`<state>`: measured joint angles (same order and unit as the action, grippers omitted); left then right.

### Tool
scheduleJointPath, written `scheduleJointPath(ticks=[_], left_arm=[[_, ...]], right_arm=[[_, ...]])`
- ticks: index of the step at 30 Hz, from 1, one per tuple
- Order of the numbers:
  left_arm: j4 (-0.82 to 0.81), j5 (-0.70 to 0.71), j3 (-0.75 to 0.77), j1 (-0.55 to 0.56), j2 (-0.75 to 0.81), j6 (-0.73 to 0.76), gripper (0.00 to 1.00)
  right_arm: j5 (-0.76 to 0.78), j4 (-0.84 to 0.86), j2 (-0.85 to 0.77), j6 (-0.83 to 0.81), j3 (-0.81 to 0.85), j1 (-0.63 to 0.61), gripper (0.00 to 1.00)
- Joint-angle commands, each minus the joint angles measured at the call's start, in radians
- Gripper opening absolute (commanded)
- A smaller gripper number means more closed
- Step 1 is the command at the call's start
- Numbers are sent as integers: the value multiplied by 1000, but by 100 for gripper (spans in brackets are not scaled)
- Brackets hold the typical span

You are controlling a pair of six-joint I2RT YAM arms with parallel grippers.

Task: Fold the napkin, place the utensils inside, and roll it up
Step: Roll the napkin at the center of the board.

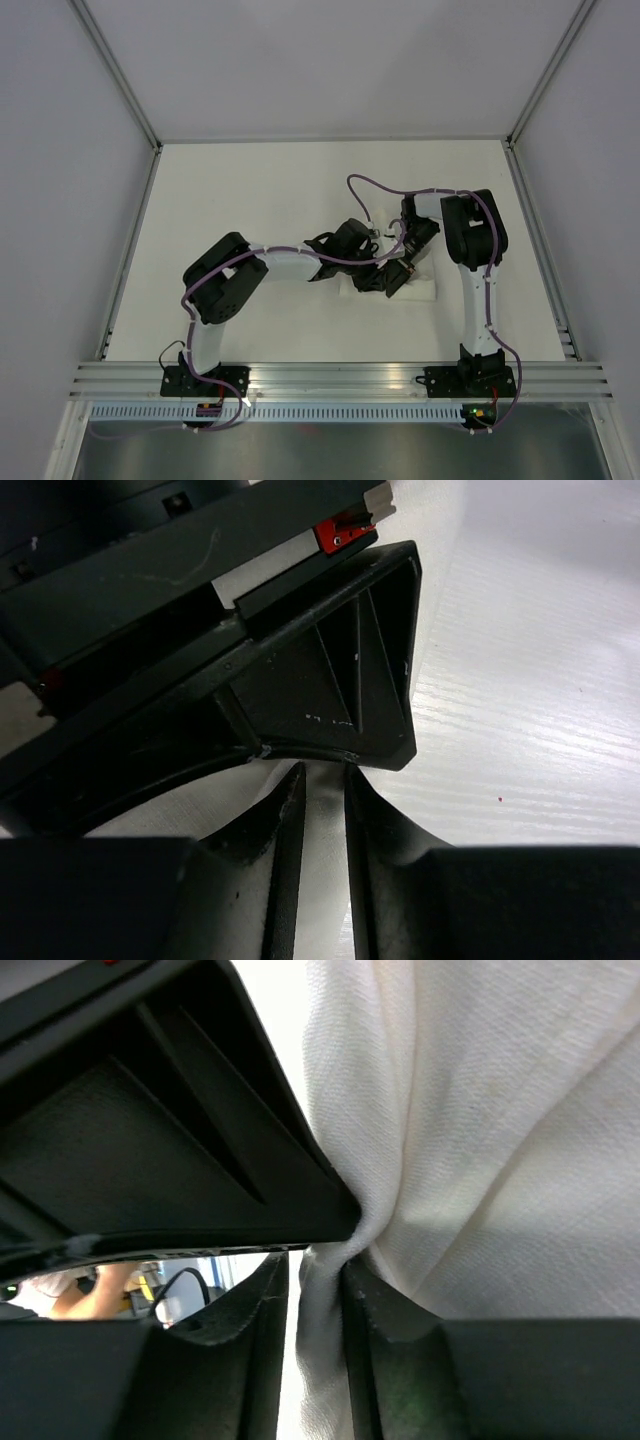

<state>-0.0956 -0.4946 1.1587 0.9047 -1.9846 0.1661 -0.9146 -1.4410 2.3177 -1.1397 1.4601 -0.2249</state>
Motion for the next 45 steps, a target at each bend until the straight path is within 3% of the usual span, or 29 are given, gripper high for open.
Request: scheduleJointPath(ticks=[1, 5, 25, 31, 37, 45], left_arm=[[51, 83, 32, -9, -42, -23, 26], [56, 74, 33, -10, -52, -36, 23], [54, 59, 22, -10, -79, -50, 21], [56, 47, 39, -12, -82, -57, 22], [68, 25, 62, -15, -88, -71, 21], [119, -9, 101, -21, -112, -85, 21]], right_arm=[[59, 153, -44, -54, -4, 7, 34], [43, 131, -66, -60, 2, 12, 40], [-24, 139, -173, 11, 63, 93, 47], [-56, 168, -228, 49, 82, 177, 47], [-108, 226, -331, 98, 46, 292, 48], [-113, 470, -489, 282, -76, 413, 49]])
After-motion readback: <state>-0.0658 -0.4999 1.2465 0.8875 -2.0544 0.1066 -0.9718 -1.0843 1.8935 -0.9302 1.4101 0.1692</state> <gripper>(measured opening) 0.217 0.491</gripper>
